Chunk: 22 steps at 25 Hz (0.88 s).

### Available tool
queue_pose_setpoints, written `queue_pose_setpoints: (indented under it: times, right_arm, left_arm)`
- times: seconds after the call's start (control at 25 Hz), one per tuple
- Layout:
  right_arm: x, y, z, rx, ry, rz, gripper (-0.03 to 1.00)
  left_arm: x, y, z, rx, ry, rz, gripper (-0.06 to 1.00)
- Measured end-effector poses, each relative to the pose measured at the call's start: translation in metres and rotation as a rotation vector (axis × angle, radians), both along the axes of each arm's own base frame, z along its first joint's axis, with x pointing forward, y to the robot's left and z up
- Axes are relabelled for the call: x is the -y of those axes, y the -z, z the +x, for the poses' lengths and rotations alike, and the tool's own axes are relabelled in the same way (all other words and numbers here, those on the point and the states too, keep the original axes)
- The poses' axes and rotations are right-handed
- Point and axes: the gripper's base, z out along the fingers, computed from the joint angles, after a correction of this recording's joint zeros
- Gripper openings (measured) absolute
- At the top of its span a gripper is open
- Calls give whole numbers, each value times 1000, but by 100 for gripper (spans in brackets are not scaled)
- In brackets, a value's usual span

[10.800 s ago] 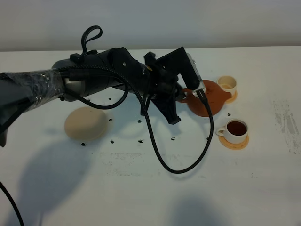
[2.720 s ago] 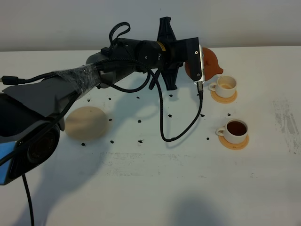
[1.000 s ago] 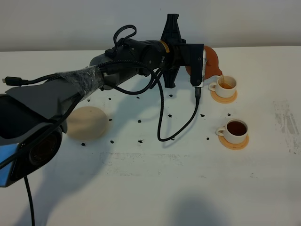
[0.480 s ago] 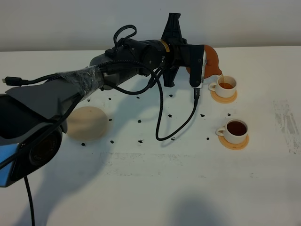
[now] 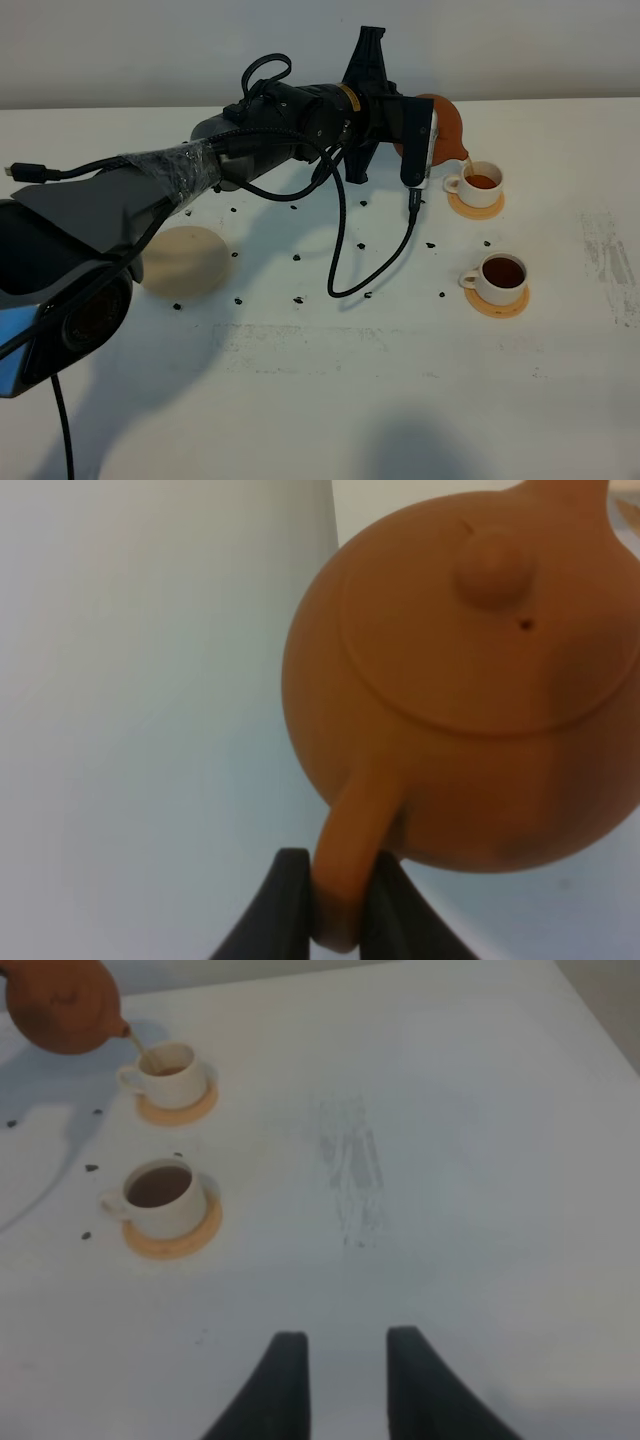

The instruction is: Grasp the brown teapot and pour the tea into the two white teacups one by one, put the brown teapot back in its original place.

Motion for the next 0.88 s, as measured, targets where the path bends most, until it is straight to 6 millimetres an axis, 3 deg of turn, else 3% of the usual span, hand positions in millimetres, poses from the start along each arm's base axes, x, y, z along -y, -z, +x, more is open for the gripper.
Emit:
queue_pose_setpoints:
  times: [0.88]
  right_arm:
    - [0,0,0,0,0,0,22]
  left_arm:
    - [8,-2,-4,48,29,35,8]
